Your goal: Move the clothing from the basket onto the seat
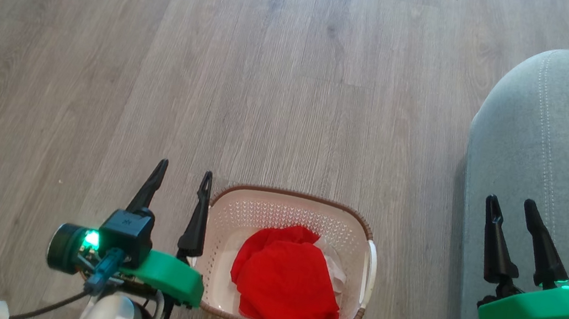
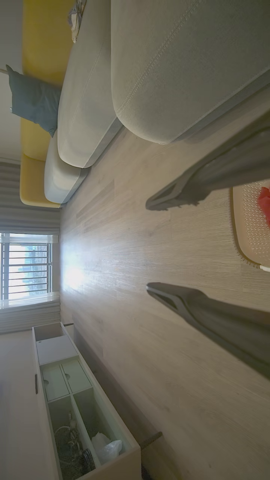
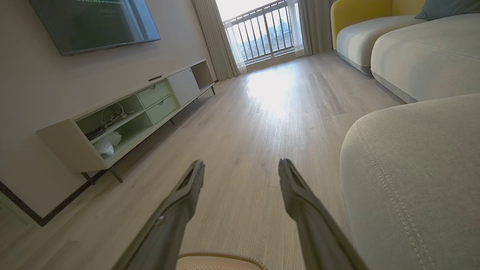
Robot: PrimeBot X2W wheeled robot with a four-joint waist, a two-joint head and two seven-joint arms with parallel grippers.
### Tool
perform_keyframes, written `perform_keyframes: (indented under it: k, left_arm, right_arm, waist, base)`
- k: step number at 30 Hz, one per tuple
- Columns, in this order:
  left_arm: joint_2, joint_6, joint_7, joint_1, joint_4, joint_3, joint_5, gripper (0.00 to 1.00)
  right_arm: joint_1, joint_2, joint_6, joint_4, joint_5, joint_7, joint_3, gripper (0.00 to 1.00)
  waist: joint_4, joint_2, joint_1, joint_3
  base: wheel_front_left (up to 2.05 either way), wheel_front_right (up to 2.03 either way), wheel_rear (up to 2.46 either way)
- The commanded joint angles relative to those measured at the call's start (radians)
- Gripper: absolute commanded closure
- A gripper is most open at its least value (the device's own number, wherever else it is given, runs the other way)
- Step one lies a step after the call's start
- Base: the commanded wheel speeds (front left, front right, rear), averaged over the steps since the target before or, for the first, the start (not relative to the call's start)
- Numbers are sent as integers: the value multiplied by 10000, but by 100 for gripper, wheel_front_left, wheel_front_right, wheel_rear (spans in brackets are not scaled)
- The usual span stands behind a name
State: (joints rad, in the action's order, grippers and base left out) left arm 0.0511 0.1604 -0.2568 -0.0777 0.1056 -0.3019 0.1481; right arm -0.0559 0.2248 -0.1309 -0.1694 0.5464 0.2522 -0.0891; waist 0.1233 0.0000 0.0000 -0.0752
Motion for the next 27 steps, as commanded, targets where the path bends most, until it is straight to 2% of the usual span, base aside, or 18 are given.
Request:
perform_keyframes:
  k: [1,16,21,27]
  left_arm:
    - [-9,-40,-49,-360,-363,221,-61,0]
    - [-9,-164,-49,-1025,-53,-356,26,0]
    - [-9,-231,-49,-1620,446,-820,-29,0]
    - [-9,-308,-49,-2782,1479,-1492,-156,0]
  right_arm:
    - [-291,88,2,256,-17,95,-129,0]
    - [-849,209,2,494,-580,95,512,0]
    - [-1306,94,2,773,-1098,95,1352,0]
    - [-1839,11,2,1463,-1691,95,1877,0]
  waist:
    - [-13,0,0,-48]
    - [-313,0,0,-1469]
    - [-553,0,0,-2425]
    - [-827,0,0,-3901]
  base:
    - [0,0,0]
    - [0,0,0]
    - [0,0,0]
    - [0,0,0]
